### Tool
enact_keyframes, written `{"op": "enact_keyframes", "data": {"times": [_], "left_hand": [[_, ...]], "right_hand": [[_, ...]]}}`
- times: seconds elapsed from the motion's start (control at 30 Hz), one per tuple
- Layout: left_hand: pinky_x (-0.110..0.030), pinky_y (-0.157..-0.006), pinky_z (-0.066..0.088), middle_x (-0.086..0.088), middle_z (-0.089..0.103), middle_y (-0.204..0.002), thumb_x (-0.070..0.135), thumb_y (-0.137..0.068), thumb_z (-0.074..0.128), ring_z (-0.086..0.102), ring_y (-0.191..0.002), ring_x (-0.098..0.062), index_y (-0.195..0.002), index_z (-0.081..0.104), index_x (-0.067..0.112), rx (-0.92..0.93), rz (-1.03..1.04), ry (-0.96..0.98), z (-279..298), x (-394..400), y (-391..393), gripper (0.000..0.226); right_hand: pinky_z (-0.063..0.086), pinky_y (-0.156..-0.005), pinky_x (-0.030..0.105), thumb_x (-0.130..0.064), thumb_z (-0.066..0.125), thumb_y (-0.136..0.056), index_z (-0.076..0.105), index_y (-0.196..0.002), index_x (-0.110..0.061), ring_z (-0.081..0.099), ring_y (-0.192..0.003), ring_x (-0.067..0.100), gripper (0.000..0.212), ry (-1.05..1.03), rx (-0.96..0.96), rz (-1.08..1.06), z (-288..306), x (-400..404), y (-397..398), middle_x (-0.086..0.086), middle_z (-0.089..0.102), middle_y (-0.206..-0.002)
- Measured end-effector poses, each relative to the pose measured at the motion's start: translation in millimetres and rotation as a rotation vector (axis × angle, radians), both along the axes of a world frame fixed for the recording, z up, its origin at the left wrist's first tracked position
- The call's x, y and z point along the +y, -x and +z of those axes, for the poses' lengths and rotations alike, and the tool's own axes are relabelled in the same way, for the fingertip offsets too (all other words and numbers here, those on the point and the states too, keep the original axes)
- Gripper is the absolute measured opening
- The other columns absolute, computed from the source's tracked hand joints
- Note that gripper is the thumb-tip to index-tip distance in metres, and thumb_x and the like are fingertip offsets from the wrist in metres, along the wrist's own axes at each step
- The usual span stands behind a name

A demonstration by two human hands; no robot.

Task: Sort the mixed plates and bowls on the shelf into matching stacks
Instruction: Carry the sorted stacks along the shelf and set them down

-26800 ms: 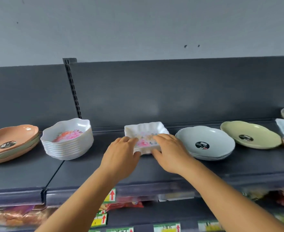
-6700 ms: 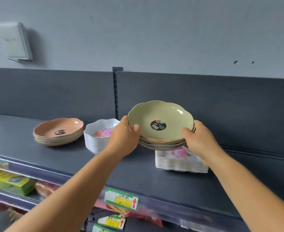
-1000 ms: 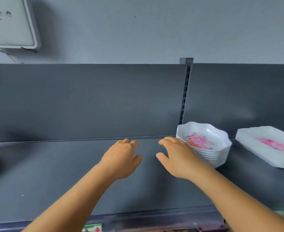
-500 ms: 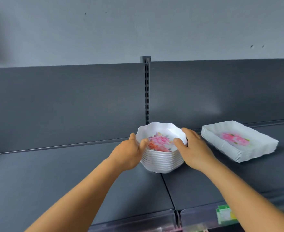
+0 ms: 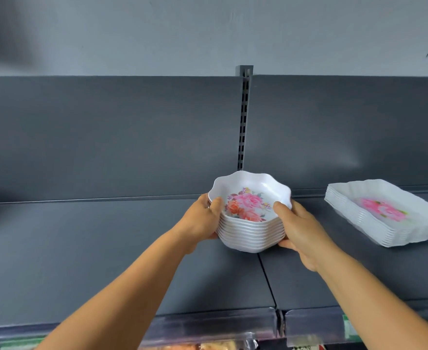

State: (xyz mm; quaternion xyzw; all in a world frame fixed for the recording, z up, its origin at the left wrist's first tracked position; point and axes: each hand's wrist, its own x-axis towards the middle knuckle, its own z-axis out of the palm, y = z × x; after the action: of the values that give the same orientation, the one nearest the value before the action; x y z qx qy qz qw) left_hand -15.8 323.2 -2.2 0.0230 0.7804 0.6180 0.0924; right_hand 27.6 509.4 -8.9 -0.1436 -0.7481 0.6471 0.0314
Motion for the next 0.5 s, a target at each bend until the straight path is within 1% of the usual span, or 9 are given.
{"op": "enact_keyframes", "data": {"times": [0.1, 0.2, 0.3, 0.5], "left_hand": [[-0.036, -0.077, 0.060, -0.001, 0.065, -0.113, 0.033, -0.098, 0.037, 0.065, -0.095, -0.015, -0.123, 0.051, 0.018, 0.003, 0.038, 0.004, -1, -23, -3, 0.032], [-0.039, -0.082, 0.059, 0.000, 0.065, -0.112, 0.033, -0.098, 0.037, 0.063, -0.099, -0.017, -0.122, 0.052, 0.020, 0.032, 0.088, 0.026, 2, -55, -7, 0.031], [-0.044, -0.087, 0.058, -0.001, 0.065, -0.112, 0.036, -0.098, 0.037, 0.063, -0.103, -0.019, -0.122, 0.053, 0.020, 0.046, 0.154, 0.041, 5, -93, -13, 0.033], [-0.047, -0.087, 0.057, -0.002, 0.065, -0.114, 0.038, -0.095, 0.038, 0.063, -0.105, -0.023, -0.119, 0.054, 0.022, 0.052, 0.255, 0.070, 11, -185, -29, 0.033]], "right_hand": [[0.053, -0.081, 0.037, -0.037, 0.051, -0.089, 0.056, -0.118, -0.033, 0.064, -0.098, 0.012, 0.029, -0.004, 0.006, 0.031, 0, -19, 4, -0.011, 0.067, -0.109], [0.054, -0.087, 0.040, -0.036, 0.051, -0.089, 0.057, -0.112, -0.034, 0.065, -0.098, 0.014, 0.024, 0.005, 0.017, 0.066, 1, -48, 9, -0.010, 0.068, -0.107], [0.052, -0.093, 0.046, -0.036, 0.050, -0.088, 0.058, -0.111, -0.032, 0.065, -0.100, 0.018, 0.024, 0.010, 0.020, 0.115, 5, -85, 14, -0.008, 0.069, -0.106], [0.052, -0.093, 0.047, -0.036, 0.048, -0.089, 0.056, -0.118, -0.032, 0.064, -0.101, 0.018, 0.030, 0.043, 0.027, 0.226, 8, -175, 18, -0.007, 0.068, -0.109]]}}
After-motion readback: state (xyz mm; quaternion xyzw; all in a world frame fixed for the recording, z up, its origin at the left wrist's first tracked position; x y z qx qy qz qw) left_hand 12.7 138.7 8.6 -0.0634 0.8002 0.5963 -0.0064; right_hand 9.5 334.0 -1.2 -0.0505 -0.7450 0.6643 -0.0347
